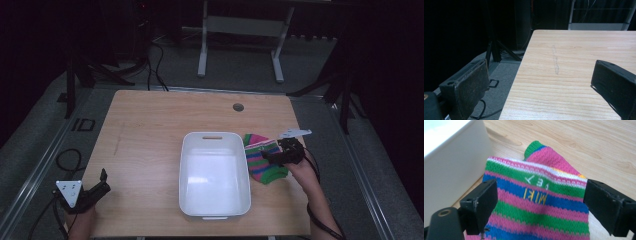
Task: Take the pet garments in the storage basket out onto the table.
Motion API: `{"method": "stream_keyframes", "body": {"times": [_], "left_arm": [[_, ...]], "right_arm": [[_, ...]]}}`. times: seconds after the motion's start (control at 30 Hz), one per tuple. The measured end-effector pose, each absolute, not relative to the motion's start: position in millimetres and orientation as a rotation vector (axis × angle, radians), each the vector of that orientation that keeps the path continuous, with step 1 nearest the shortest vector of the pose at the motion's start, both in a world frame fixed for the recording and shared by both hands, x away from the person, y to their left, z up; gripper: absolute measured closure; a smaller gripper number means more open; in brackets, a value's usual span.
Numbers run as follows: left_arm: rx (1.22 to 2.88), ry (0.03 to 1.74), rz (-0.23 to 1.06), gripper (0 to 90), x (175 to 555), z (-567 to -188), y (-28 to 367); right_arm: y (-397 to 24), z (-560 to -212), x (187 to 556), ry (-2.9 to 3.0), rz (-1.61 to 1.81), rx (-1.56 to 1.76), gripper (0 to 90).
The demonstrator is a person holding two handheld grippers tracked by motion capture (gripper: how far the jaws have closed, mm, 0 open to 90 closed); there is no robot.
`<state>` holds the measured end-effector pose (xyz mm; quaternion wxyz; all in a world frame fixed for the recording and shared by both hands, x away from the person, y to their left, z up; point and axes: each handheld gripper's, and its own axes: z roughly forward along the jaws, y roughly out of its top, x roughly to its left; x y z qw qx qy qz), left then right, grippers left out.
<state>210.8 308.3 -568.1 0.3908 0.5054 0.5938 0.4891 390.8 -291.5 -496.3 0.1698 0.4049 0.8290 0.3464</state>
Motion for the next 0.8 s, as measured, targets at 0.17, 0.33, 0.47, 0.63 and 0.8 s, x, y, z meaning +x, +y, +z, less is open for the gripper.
{"method": "stream_keyframes", "body": {"times": [0.17, 0.33, 0.47, 0.63, 0.8], "left_arm": [[1.283, 1.509, 1.244, 2.0, 211, -568, 308], [1.284, 1.508, 1.242, 2.0, 211, -568, 308], [1.284, 1.506, 1.244, 2.0, 211, -568, 308], [1.282, 1.508, 1.245, 2.0, 211, -568, 308], [1.282, 1.509, 1.245, 2.0, 211, -568, 308]], "right_arm": [[-308, -505, 379, 2.322, 0.987, 1.184, 12.3], [-325, -514, 366, 2.254, 1.003, 1.214, 12.3], [-341, -519, 356, 2.204, 1.035, 1.252, 12.3], [-358, -529, 344, 2.147, 1.053, 1.308, 12.4], [-372, -538, 332, 2.092, 1.044, 1.338, 12.7]]}}
